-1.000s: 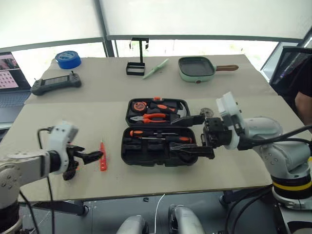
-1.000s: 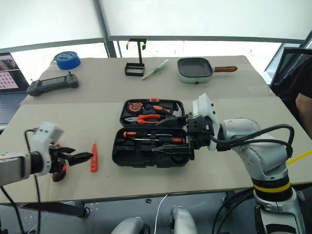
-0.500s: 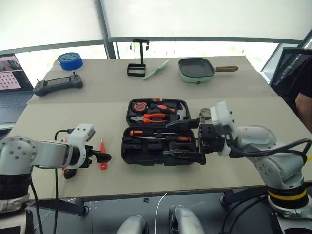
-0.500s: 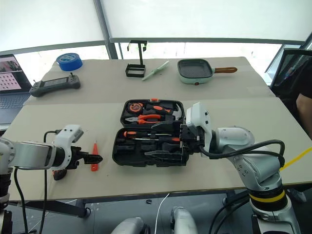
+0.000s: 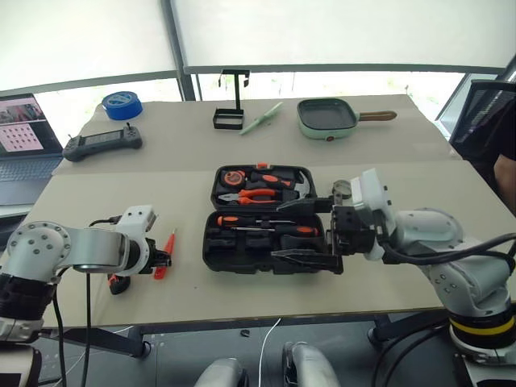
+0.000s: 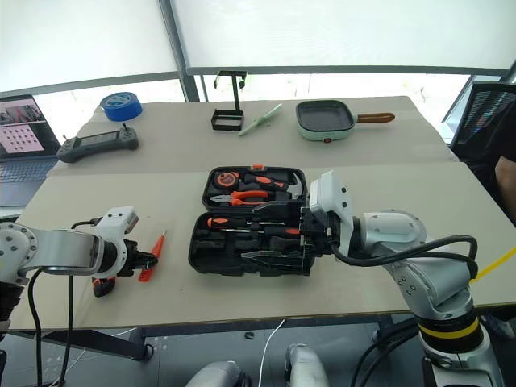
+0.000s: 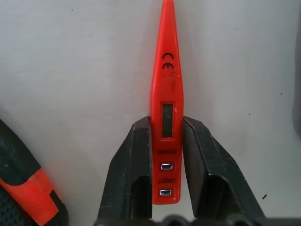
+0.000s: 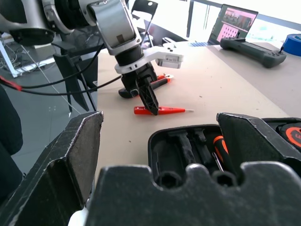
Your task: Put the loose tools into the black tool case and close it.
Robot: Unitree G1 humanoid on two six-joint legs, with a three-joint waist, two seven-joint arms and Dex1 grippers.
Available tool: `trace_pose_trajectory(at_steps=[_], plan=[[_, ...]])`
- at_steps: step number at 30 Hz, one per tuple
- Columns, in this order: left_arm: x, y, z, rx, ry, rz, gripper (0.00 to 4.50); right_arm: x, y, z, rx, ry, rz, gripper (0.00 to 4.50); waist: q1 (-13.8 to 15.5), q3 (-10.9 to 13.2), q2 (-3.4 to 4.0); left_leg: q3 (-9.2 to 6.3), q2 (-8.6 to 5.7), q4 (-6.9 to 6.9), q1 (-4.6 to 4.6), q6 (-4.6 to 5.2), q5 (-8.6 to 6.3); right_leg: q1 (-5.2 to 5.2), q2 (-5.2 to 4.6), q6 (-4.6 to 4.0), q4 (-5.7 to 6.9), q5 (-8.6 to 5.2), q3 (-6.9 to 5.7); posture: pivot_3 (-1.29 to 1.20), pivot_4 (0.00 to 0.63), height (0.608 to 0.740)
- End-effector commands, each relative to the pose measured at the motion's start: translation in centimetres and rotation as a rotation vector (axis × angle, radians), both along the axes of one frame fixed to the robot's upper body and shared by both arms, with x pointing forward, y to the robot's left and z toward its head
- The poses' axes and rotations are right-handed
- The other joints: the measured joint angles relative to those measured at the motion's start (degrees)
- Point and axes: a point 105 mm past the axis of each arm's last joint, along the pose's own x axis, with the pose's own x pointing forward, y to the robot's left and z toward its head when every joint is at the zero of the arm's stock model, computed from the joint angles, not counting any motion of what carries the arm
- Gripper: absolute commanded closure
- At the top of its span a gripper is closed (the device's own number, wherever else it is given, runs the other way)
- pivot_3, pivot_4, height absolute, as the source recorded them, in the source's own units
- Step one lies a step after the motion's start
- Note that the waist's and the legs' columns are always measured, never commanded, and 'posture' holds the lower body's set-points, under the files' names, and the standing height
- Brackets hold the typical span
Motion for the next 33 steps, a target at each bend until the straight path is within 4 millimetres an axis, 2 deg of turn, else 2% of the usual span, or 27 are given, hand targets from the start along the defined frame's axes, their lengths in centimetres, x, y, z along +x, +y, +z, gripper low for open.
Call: trace_pose_trajectory(at_steps=[1,3,6,8,11,14,18,20,25,33], plan=[[1.2,0.4,2.0,0.071,-0.065,-0.169,4.09,-1.3,-1.3,0.0,-0.041,0.039,0.02,0.0,0.2,0.0,-0.06,0.01,-0.01,0.0,-0.01,0.0,0.0,0.0,0.0,0.0,0.05,-0.02,-0.01,0.0,0.15,0.74],[2.8,-0.6,4.9,0.067,-0.219,-0.333,4.09,-1.7,-1.8,-0.3,-0.07,0.044,0.007,0.0,0.2,0.1,-0.21,0.04,-0.1,0.01,-0.16,-0.05,0.03,-0.04,0.04,0.01,0.03,-0.05,-0.13,0.0,0.15,0.74],[4.3,-1.4,7.9,0.228,-0.439,-0.773,4.09,-1.4,-2.4,-0.6,-0.091,0.031,-0.048,0.0,-0.2,0.2,-0.37,0.1,-0.09,0.02,-0.25,-0.09,0.04,-0.08,0.05,-0.02,-0.03,-0.06,-0.18,0.0,0.15,0.74],[4.9,-1.7,8.7,0.271,-0.468,-0.944,4.09,-1.7,-2.6,-0.7,-0.091,0.035,-0.046,0.0,-0.3,0.2,-0.33,0.23,-0.08,-0.01,-0.24,-0.11,0.05,-0.06,-0.05,-0.03,-0.12,-0.06,-0.23,0.0,0.15,0.74],[4.7,-5.2,10.5,0.187,-0.505,-1.26,4.09,-1.7,-2.8,-0.7,-0.083,0.039,-0.078,0.0,0.0,0.2,-0.35,0.19,0.04,0.06,-0.36,-0.09,0.06,-0.02,-0.13,-0.04,-0.25,-0.03,-0.29,0.0,0.15,0.74],[4.7,-7.9,10.6,0.183,-0.484,-1.498,4.09,-1.7,-3.0,-0.8,-0.083,0.037,-0.107,0.0,0.5,0.3,-0.47,0.1,0.1,0.23,-0.62,0.16,0.2,-0.04,-0.13,-0.03,-0.41,-0.02,-0.4,0.0,0.15,0.74],[5.8,-11.3,9.5,0.153,-0.445,-1.623,4.09,-1.8,-3.0,-0.9,-0.083,0.033,-0.133,0.0,0.5,0.3,-0.53,0.05,0.17,0.38,-0.9,0.47,0.32,-0.13,-0.17,0.07,-0.48,0.04,-0.37,0.0,0.15,0.74],[5.8,-12.3,8.5,0.125,-0.386,-1.667,4.09,-1.9,-2.9,-0.9,-0.082,0.031,-0.148,0.0,0.5,0.3,-0.54,0.01,0.23,0.46,-1.02,0.6,0.29,-0.18,-0.17,0.09,-0.48,0.05,-0.38,0.0,0.15,0.74],[6.1,-12.0,5.6,0.203,-0.205,-1.711,4.09,-1.9,-3.1,-0.9,-0.077,0.023,-0.186,0.0,0.2,0.4,-0.59,-0.01,0.3,0.58,-1.28,1.07,0.18,-0.4,-0.1,0.1,-0.45,0.07,-0.39,0.0,0.15,0.74],[7.2,-12.7,4.0,0.223,-0.135,-1.604,4.09,-2.1,-3.0,-0.9,-0.06,0.024,-0.211,0.0,0.9,0.4,-0.61,0.0,0.3,1.11,-1.56,1.72,-0.17,-0.39,-0.08,0.44,-0.51,0.22,-0.39,0.0,0.15,0.74]])
